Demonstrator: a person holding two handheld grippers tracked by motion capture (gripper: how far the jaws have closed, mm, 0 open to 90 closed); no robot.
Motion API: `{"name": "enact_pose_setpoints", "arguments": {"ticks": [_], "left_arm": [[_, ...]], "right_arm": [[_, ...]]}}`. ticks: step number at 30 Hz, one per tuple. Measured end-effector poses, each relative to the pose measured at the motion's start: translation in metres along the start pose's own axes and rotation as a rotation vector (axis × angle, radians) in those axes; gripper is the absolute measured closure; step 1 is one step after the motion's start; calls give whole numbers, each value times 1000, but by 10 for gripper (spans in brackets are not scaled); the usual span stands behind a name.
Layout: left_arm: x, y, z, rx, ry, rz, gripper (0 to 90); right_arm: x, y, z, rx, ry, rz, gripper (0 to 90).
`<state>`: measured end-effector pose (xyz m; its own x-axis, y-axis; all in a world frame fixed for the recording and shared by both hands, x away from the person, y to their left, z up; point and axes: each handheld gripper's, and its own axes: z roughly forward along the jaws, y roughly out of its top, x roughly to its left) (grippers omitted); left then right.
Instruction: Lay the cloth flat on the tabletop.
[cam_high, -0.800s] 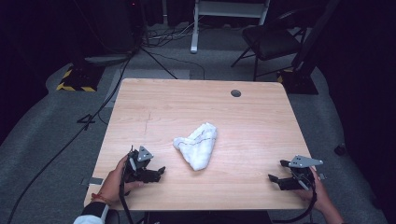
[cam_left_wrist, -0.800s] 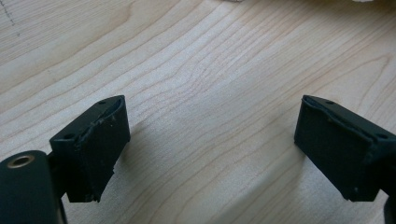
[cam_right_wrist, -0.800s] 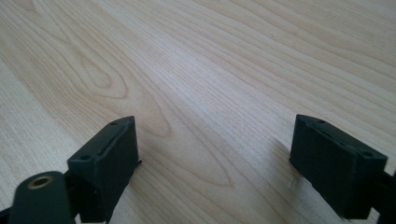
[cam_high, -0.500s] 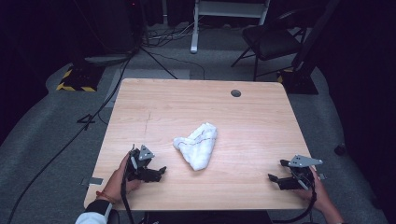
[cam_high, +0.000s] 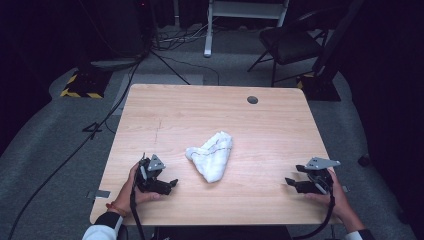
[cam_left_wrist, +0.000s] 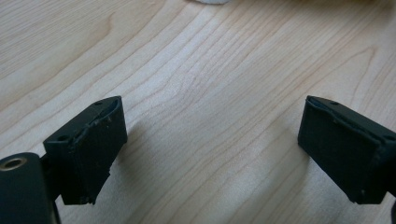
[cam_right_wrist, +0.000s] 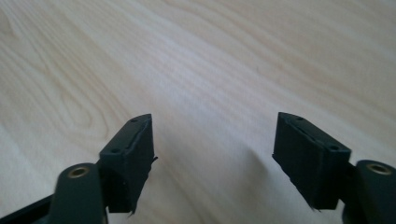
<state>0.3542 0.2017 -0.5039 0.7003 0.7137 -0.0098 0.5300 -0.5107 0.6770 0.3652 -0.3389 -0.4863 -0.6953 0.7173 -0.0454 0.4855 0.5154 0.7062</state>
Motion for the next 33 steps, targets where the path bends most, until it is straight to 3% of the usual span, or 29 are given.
{"name": "enact_pose_setpoints", "arguments": {"ticks": [1,2,3,7,8,9,10,12,14,16,21,22,24,27,29,33], "left_arm": [[1,2,1,0,-4,0,80],[1,3,3,0,-5,-6,85],[2,5,3,7,-4,-3,85],[3,16,8,1,12,-3,189],[5,21,11,-11,-12,-8,193],[6,24,12,-21,-18,-11,208],[7,29,13,-38,-30,-17,208],[8,41,18,-71,-59,-28,207],[7,49,23,-77,-77,-20,209],[3,60,31,-76,-99,9,212],[-1,73,41,-73,-104,47,256],[-2,76,43,-69,-129,51,301],[-3,79,46,-67,-156,65,319],[-6,81,49,-51,-188,103,428],[-8,80,50,-28,-221,133,511],[-14,79,50,-9,-215,195,716]], "right_arm": [[1,5,2,-5,-4,-11,319],[1,21,8,-18,-3,-9,356],[1,21,8,-18,-3,-9,356],[8,59,30,-27,10,-50,426],[10,67,35,-34,14,-54,426],[15,93,47,-61,39,-53,431],[15,93,47,-61,39,-53,431],[20,119,59,-85,48,-48,413],[27,143,70,-126,69,-23,410],[36,164,85,-129,67,-37,406],[49,181,110,-88,67,-50,404],[53,184,120,-78,63,-63,410],[55,185,124,-73,68,-68,407],[64,185,139,-7,59,-107,423],[66,183,144,25,73,-113,478],[61,173,143,45,123,-124,672]]}}
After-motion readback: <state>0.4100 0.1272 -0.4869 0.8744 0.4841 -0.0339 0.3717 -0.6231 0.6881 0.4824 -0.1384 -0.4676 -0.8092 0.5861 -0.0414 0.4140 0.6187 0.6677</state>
